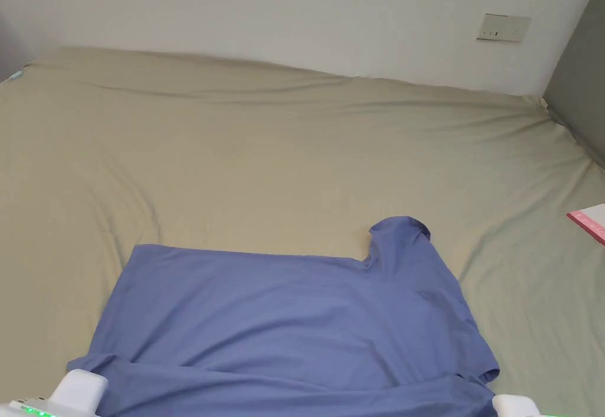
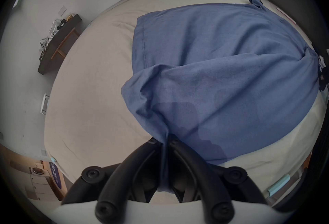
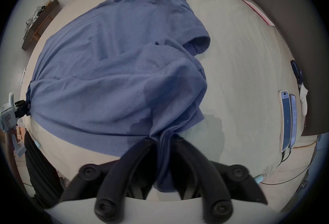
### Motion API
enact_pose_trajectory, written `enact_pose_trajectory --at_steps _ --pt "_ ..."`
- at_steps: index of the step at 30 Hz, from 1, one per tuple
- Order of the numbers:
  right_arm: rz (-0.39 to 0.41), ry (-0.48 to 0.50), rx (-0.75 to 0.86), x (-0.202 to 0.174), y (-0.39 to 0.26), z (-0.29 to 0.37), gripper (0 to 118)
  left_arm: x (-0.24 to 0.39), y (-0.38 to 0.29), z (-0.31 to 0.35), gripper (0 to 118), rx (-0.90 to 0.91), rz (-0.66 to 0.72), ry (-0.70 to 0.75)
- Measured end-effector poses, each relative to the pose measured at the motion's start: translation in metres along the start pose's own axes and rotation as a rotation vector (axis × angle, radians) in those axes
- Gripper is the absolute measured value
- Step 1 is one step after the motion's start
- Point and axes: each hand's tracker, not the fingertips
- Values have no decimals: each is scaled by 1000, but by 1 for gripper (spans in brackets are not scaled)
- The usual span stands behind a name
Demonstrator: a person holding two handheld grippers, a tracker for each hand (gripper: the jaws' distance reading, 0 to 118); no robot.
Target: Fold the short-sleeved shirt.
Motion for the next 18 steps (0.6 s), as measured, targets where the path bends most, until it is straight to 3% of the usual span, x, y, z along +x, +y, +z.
enact_pose_trajectory --at_steps 1,2,3,4,5,6,11,18 --pt "4 -29 0 -9 -1 10 50 0 1 0 5 0 -3 2" --pt "20 -64 2 -8 0 15 68 -1 1 1 14 -1 -5 0" --pt "40 -106 2 -6 3 19 85 -2 3 5 36 -1 0 -3" --pt "45 -119 13 -3 5 24 90 -3 5 8 63 8 8 6" --pt "44 -129 41 3 10 34 91 -6 8 13 91 19 19 17" --pt "39 -133 90 6 14 45 91 -11 12 18 109 34 31 20" --pt "56 -141 433 7 44 133 91 -34 49 82 110 301 211 -26" --pt "144 -144 931 -54 58 255 91 -40 103 196 108 754 308 -49"
